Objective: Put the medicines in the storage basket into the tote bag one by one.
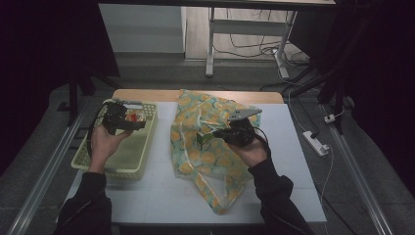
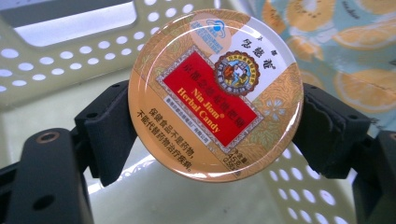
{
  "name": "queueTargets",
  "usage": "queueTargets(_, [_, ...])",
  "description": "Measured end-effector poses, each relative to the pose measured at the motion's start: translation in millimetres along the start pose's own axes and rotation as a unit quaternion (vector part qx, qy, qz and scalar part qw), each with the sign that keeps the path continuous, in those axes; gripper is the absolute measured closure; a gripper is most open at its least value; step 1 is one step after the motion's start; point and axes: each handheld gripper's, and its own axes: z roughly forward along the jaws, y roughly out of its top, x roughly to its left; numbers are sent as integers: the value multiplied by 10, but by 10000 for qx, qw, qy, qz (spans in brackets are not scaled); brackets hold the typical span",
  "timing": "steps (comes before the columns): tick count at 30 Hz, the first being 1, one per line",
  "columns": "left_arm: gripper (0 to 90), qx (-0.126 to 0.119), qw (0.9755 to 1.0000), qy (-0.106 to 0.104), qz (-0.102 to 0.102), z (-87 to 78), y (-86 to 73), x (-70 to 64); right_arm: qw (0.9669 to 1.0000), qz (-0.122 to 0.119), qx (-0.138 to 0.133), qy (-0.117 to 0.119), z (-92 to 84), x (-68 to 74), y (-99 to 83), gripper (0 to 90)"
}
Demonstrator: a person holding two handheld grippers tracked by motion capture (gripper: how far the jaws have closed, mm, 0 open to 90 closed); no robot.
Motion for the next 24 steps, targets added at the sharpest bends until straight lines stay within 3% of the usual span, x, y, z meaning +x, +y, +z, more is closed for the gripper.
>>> queueTargets(8, [208, -218, 9996, -141, 138, -65, -47, -160, 10000, -3, 22, 10, 11, 1, -5, 895])
queueTargets(11, [208, -245, 9993, -103, 247, -94, -37, -223, 10000, -11, 26, 7, 19, 5, -5, 895])
queueTargets(24, [208, -298, 9961, -494, 663, -207, -76, -600, 10000, -3, -25, -37, -1, -2, 2, 895])
